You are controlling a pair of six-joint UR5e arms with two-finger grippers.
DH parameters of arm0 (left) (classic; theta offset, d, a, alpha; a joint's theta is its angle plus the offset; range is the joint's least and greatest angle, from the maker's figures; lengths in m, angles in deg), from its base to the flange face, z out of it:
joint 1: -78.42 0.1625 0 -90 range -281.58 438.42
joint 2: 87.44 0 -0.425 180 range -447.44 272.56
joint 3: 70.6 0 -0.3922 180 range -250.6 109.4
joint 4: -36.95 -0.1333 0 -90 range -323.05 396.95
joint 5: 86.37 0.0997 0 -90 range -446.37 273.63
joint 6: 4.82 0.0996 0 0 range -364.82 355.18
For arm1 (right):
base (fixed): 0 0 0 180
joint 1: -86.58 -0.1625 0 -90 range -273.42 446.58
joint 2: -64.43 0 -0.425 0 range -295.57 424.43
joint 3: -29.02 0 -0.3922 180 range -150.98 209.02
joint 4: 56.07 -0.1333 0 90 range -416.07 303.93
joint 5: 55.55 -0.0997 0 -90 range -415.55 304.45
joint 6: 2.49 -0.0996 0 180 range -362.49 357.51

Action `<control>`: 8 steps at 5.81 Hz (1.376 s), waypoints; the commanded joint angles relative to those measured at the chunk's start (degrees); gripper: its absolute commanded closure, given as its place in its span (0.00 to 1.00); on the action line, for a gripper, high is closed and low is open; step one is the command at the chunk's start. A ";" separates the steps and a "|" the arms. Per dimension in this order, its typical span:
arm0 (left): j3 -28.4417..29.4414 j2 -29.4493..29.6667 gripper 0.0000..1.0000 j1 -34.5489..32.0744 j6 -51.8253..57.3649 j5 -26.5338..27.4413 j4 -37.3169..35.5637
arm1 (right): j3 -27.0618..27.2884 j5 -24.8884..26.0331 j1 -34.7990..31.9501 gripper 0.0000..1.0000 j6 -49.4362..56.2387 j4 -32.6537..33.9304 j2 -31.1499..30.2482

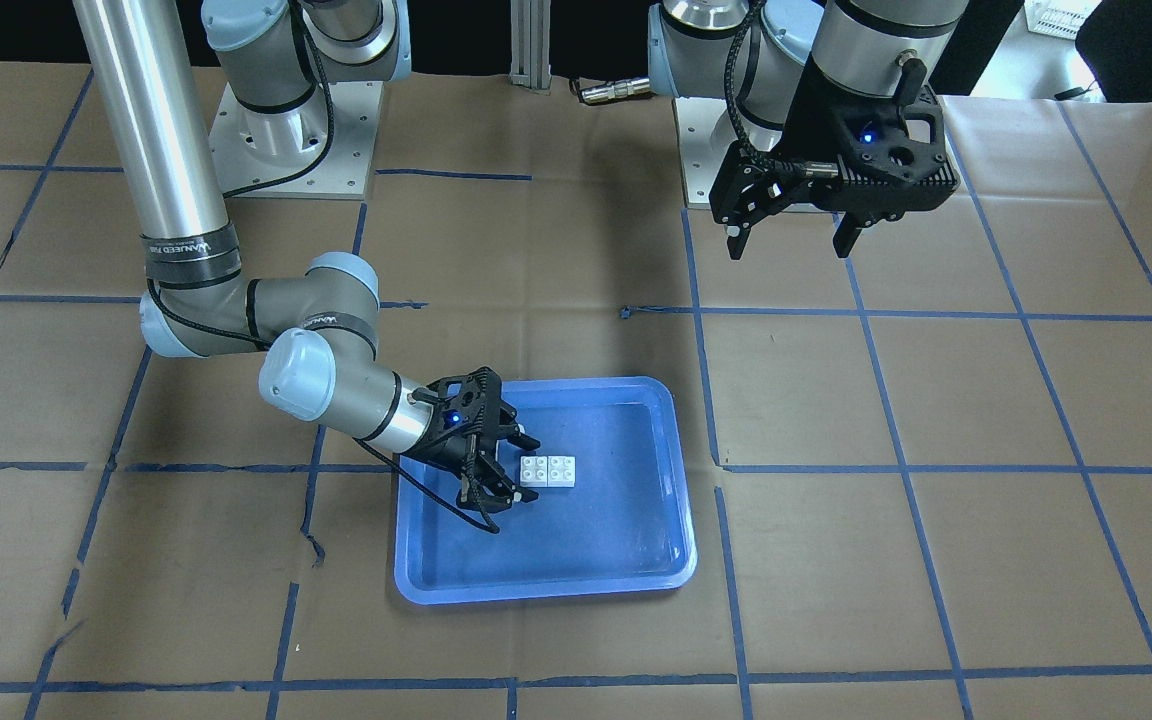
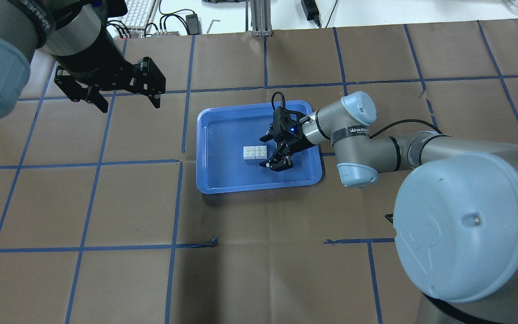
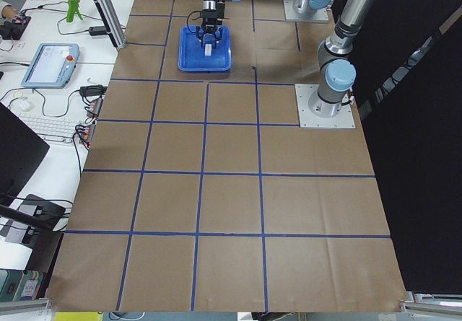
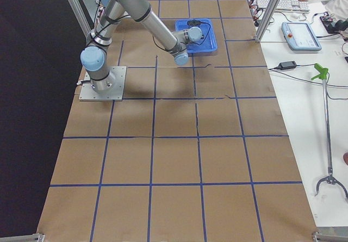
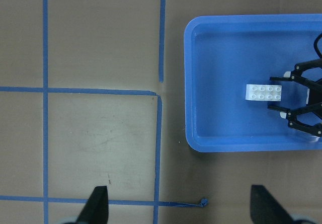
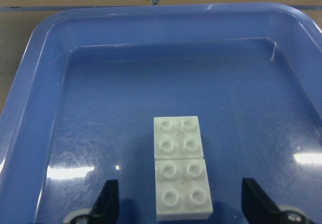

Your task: Assemble white blocks and place on blue tray

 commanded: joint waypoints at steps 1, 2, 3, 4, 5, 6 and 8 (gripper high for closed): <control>-0.01 0.00 0.00 0.00 -0.10 0.02 0.00 | -0.62 0.21 0.01 0.00 -2.05 -0.07 -0.44; 0.08 0.00 0.00 0.00 -0.10 -0.07 0.00 | -2.45 1.69 0.10 0.00 -4.59 -0.41 -1.57; 0.16 0.00 0.00 0.00 -0.10 0.02 0.00 | -3.43 6.31 0.45 0.00 -6.88 -1.03 -3.50; 0.25 0.00 0.00 0.00 -0.10 -0.07 0.00 | -3.44 11.06 0.62 0.00 -8.55 -3.56 -6.21; 0.17 0.00 0.00 0.00 -0.10 -0.07 -0.09 | -4.04 14.59 0.71 0.00 -8.92 -10.63 -10.33; 0.25 0.00 0.00 0.00 -0.27 -0.07 -0.09 | -5.18 19.49 0.71 0.00 -11.71 -17.40 -14.03; 0.25 0.00 0.00 0.00 -0.27 -0.16 -0.18 | -6.86 31.00 0.71 0.00 -25.45 -23.60 -19.75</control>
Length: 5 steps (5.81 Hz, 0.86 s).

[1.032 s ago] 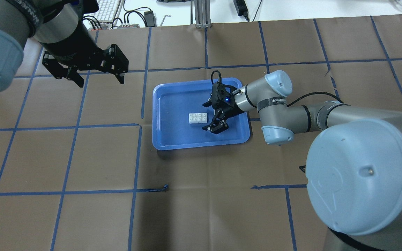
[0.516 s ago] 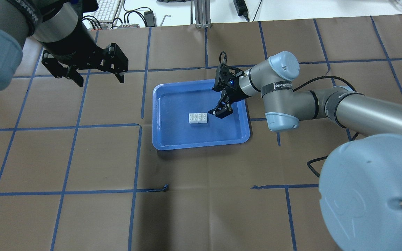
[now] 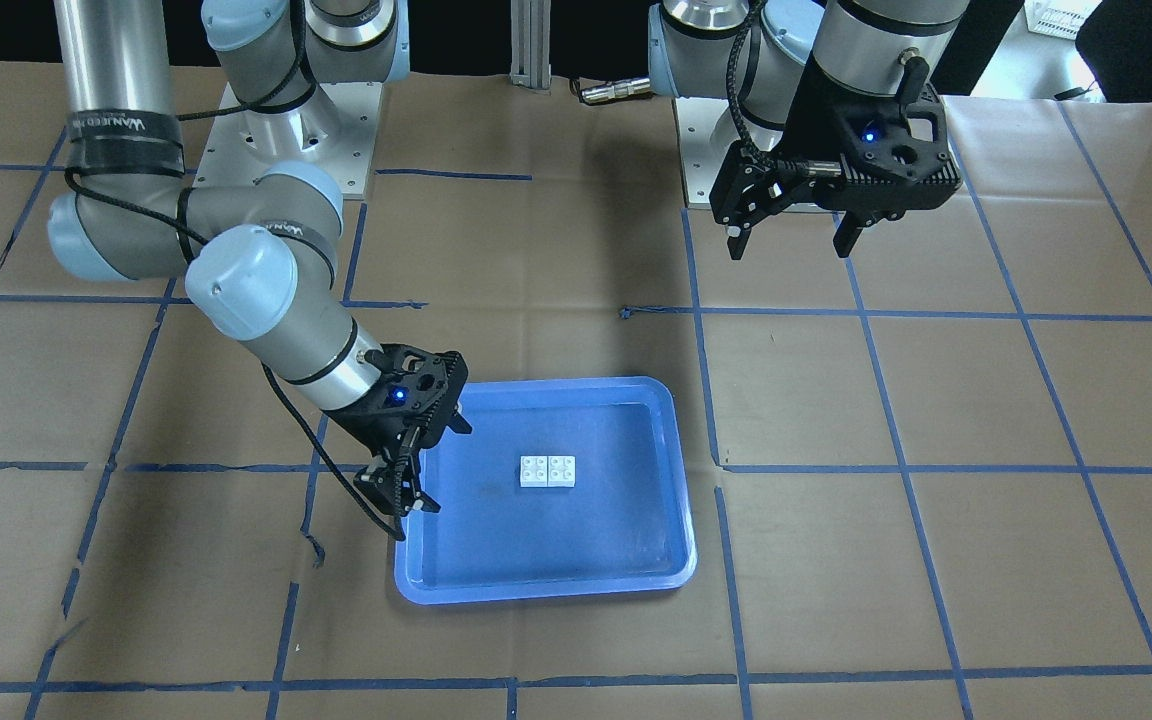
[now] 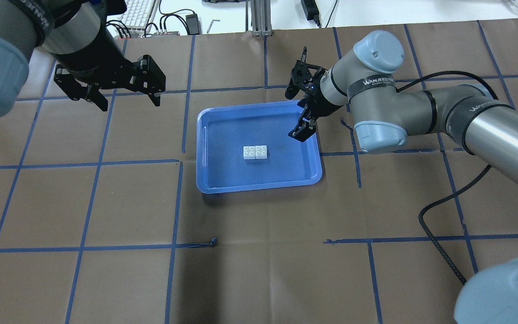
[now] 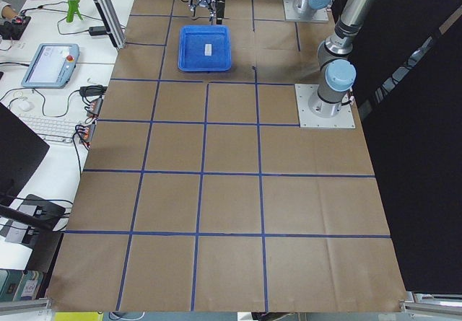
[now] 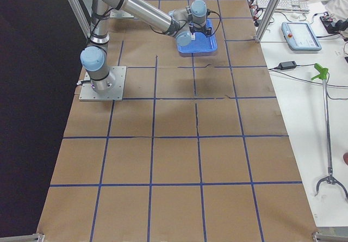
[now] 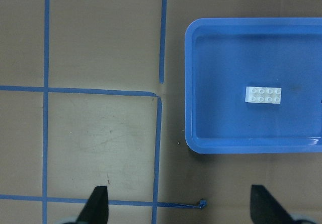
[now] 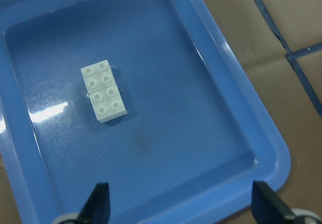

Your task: Assemble white blocks and place on blue tray

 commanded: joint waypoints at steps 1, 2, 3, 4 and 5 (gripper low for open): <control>-0.08 -0.01 0.00 -0.09 -0.01 0.02 -0.07 | -1.79 9.32 0.09 0.00 -13.65 -9.31 -6.27; 0.01 -0.01 0.00 -0.09 -0.01 0.02 -0.07 | -4.76 14.32 0.44 0.00 -23.37 -16.68 -8.82; -0.08 -0.01 0.00 -0.09 -0.01 0.02 -0.07 | -9.40 18.20 0.79 0.00 -34.43 -25.11 -9.89; 0.01 -0.01 0.00 -0.09 -0.01 0.02 -0.07 | -13.62 19.98 1.49 0.00 -40.90 -34.07 -10.08; 0.01 -0.01 0.00 -0.09 -0.01 0.02 -0.07 | -19.76 20.17 3.84 0.00 -47.05 -46.60 -10.95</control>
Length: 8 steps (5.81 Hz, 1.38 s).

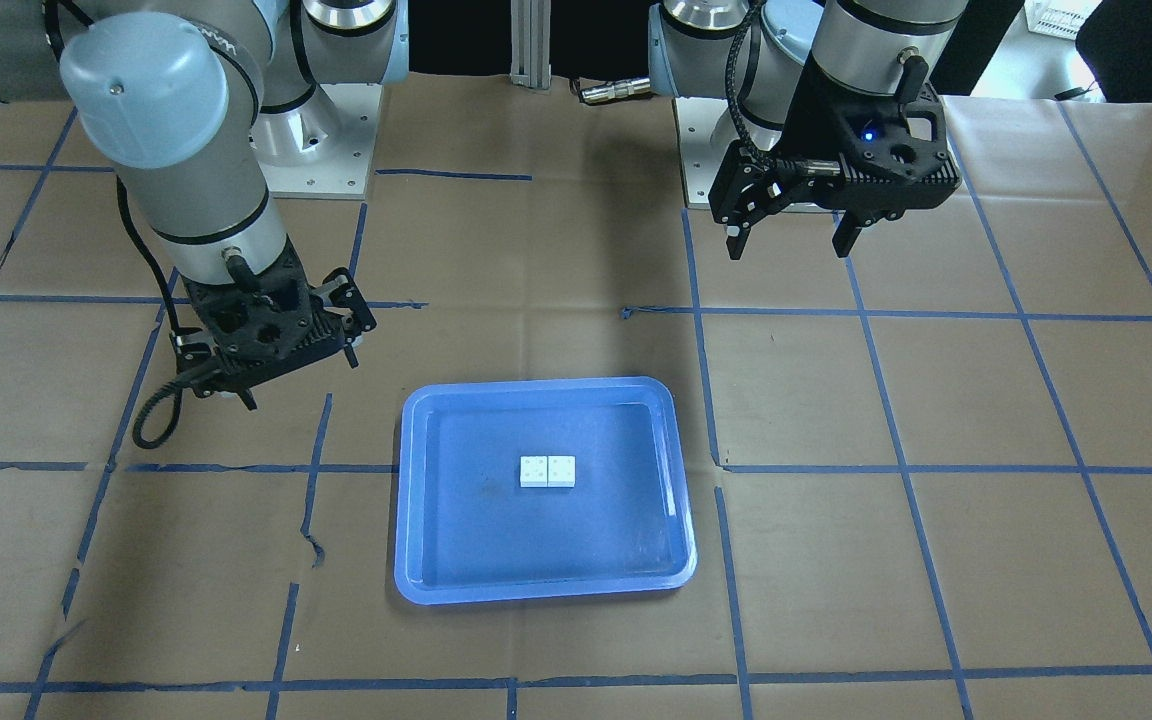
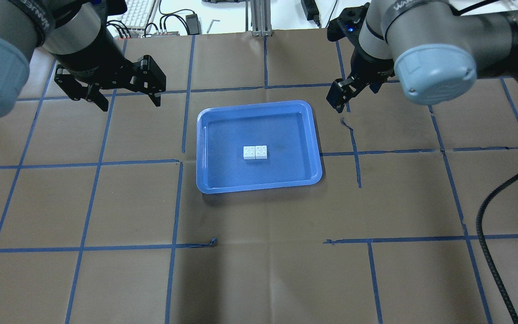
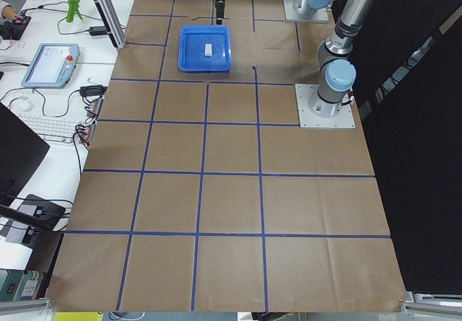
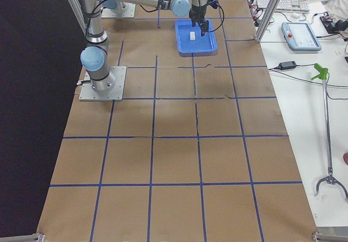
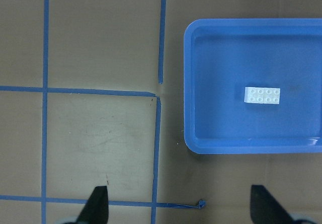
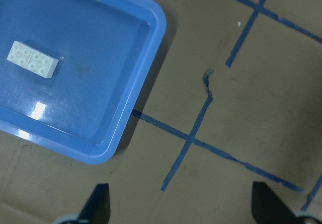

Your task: Assemble white blocks and place on blue tray

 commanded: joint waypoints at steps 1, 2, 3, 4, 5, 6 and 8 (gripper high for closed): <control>0.02 0.00 0.00 0.00 -0.18 0.00 -0.09 | -6.63 0.54 2.53 0.00 -11.19 -16.50 -3.11; 0.02 0.00 0.00 0.00 -0.18 0.00 -0.09 | -6.47 0.45 2.63 0.00 -12.72 -17.08 -5.40; 0.02 0.00 0.00 -0.08 -0.26 0.00 -0.09 | -6.29 0.10 2.37 0.00 -14.39 -17.08 -5.77; -0.06 0.08 0.00 -0.09 -0.27 -0.09 -0.09 | -6.29 0.10 2.28 0.00 -15.10 -17.00 -5.77; -0.06 0.08 0.00 -0.09 -0.27 0.00 -0.09 | -6.29 0.10 2.36 0.00 -15.11 -17.08 -5.69; -0.06 0.08 0.00 -0.09 -0.35 0.00 -0.09 | -6.29 0.10 2.36 0.00 -15.11 -17.08 -5.69; -0.06 0.08 0.00 -0.09 -0.35 0.00 -0.09 | -6.20 0.18 2.45 0.00 -15.11 -17.17 -5.69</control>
